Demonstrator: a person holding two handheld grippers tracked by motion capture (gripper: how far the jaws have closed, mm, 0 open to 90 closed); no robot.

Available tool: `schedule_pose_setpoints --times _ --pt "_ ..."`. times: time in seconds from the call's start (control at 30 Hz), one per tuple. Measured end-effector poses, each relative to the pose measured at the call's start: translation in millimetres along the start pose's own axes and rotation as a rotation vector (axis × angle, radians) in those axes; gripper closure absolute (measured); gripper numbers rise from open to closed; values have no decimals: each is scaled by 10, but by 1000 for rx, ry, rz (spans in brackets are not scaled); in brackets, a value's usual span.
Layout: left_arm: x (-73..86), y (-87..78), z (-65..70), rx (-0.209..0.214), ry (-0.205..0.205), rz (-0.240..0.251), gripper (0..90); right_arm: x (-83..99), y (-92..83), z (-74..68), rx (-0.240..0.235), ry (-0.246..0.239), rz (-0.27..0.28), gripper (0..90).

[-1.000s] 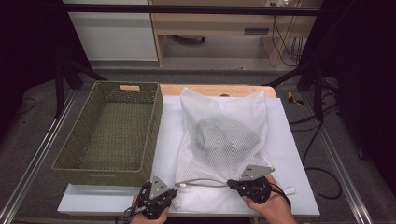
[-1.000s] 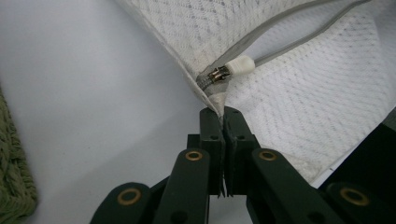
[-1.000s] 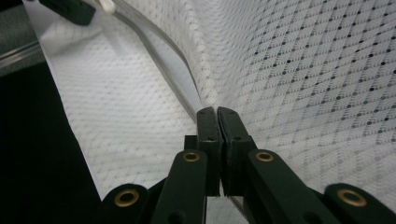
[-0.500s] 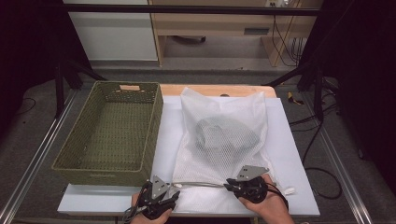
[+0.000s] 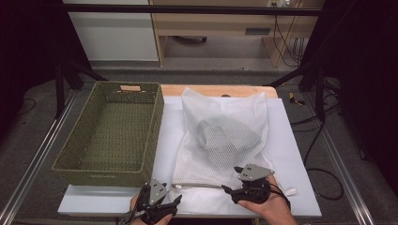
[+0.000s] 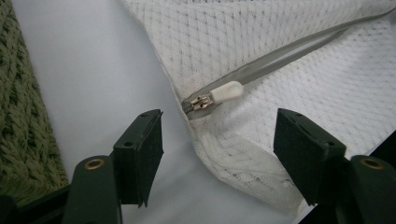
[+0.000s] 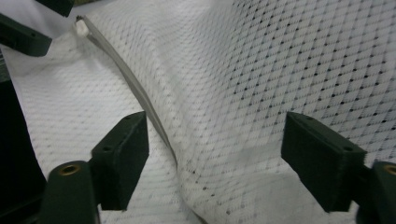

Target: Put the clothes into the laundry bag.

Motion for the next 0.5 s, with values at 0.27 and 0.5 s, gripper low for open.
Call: schedule_pose_setpoints --times 0.27,0.5 --pt "3 24 27 46 21 0 234 -79 -34 60 70 -7 39 103" --pt "-2 39 30 50 7 9 202 -159 -54 108 119 9 69 87"
Point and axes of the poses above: each handheld gripper's, and its own axes: y roughly forward along the jaws, x roughly out of its underside, z roughly to its right, the point moved 3 cm from there along y, roughly forward along the jaws, and after that the axes turned 14 degrees about -y, right-handed, at the moved point
